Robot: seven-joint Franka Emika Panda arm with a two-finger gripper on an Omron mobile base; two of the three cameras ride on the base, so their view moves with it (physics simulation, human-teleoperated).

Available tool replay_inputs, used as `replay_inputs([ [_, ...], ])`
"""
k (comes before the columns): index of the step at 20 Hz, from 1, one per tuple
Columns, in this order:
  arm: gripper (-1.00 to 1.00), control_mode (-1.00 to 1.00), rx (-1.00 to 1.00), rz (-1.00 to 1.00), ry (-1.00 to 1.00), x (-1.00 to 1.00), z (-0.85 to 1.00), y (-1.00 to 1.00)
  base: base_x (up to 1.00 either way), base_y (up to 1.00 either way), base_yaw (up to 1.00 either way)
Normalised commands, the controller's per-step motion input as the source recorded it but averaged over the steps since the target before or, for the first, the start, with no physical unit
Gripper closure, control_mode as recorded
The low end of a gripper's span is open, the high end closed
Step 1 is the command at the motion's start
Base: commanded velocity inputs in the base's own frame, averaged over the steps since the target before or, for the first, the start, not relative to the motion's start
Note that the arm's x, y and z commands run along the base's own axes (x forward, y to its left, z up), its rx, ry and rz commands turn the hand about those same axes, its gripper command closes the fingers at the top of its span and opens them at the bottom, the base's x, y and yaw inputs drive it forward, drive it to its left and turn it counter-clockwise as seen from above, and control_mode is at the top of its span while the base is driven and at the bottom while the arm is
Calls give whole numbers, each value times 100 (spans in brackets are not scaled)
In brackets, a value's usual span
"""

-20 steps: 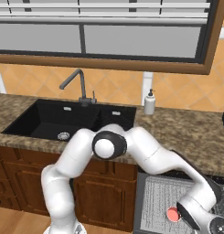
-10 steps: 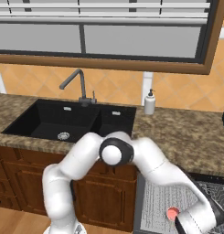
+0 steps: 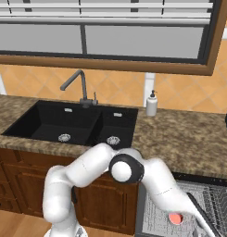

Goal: Pick up the cup and bowl from the counter, place them in the dishwasher, and close the dishwasher door.

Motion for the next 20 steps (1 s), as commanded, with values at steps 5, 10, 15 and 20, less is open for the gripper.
replay_inputs([
  [5, -100, -100, 0, 0, -18, -19, -33, 0, 0, 0, 0],
  [10, -100, -100, 0, 0, -13, -16, -37, 0, 0, 0, 0],
  [15, -100, -100, 0, 1, -10, -5, -44, -1, 0, 0, 0],
  [20, -100, -100, 0, 0, -8, -6, -31, 0, 0, 0, 0],
])
